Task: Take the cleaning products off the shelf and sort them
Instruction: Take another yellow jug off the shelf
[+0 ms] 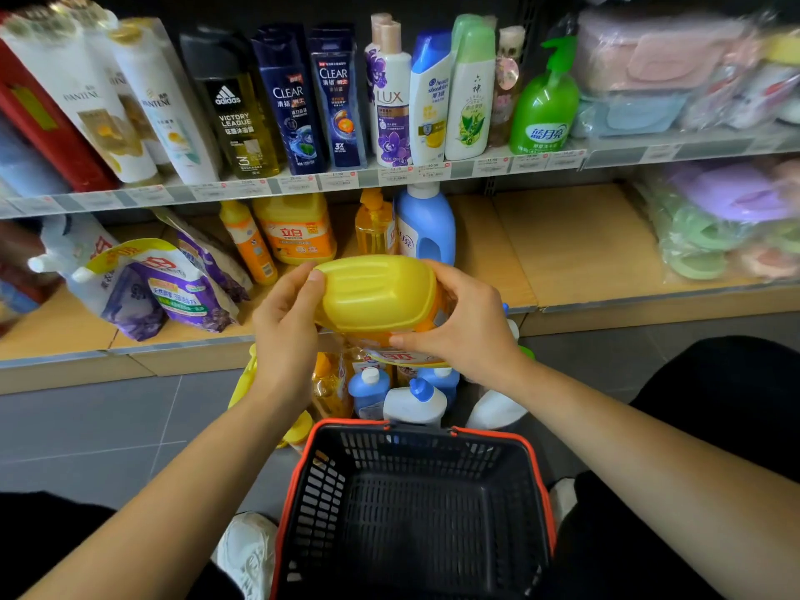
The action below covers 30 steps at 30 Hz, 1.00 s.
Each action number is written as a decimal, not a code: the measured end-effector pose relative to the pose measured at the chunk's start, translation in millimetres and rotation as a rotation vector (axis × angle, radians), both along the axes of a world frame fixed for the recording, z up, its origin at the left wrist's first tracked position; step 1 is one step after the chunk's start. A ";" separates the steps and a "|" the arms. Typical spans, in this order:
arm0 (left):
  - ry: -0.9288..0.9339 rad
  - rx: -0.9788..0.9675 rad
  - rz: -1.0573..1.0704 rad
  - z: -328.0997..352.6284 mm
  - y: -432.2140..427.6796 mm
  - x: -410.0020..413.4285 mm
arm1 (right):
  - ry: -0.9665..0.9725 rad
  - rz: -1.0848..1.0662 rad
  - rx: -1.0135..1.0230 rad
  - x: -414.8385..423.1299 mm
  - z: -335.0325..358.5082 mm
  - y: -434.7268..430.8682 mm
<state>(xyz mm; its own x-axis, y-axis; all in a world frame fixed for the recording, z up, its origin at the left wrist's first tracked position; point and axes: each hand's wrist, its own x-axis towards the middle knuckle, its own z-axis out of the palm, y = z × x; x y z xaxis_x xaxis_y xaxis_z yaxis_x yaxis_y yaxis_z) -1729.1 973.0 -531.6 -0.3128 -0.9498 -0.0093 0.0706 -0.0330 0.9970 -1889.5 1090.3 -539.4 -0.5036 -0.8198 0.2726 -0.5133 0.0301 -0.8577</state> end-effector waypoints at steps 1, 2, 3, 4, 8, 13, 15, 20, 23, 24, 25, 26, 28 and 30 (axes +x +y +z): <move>-0.017 -0.027 -0.007 -0.1 -1.0 0.1 | -0.015 0.000 -0.001 -0.8 1.3 0.1; -0.036 -0.066 -0.018 -0.6 -0.8 0.3 | -0.032 0.001 -0.004 -1.6 2.3 0.1; -0.053 -0.118 -0.041 -1.5 0.6 0.8 | -0.053 0.003 -0.009 -2.6 3.1 0.1; -0.073 -0.181 -0.071 -3.4 2.6 1.2 | -0.076 0.005 -0.013 -3.7 3.8 0.3; -0.202 -0.516 -0.157 -10.4 9.0 2.4 | -0.154 0.010 -0.030 -5.7 7.2 0.9; -0.382 -0.909 -0.244 -12.2 13.1 4.7 | -0.210 0.023 -0.062 -6.4 8.4 1.3; -0.390 -0.949 -0.265 -12.8 13.8 7.9 | -0.226 0.030 -0.063 -8.3 8.5 1.1; -0.397 -1.087 -0.413 -19.1 18.0 20.7 | -0.309 0.024 -0.078 -13.1 2.3 -0.4; -0.311 -0.987 -0.430 -21.9 17.6 28.0 | -0.332 0.018 -0.074 -15.7 -1.1 -2.4; -0.289 -0.937 -0.418 -23.9 16.1 31.2 | -0.357 0.010 -0.075 -16.8 -2.0 -2.9; -0.275 -0.871 -0.389 -26.0 14.6 34.3 | -0.394 0.003 -0.077 -18.2 -2.4 -3.4; -0.264 -0.787 -0.346 -28.3 13.0 36.6 | -0.434 -0.002 -0.081 -19.8 -2.5 -3.8; -0.291 -0.627 -0.252 -35.6 8.3 39.0 | -0.504 0.001 -0.105 -22.8 -0.7 -5.0; -0.373 -0.443 -0.198 -46.0 2.4 37.9 | -0.587 0.007 -0.146 -25.6 2.8 -6.1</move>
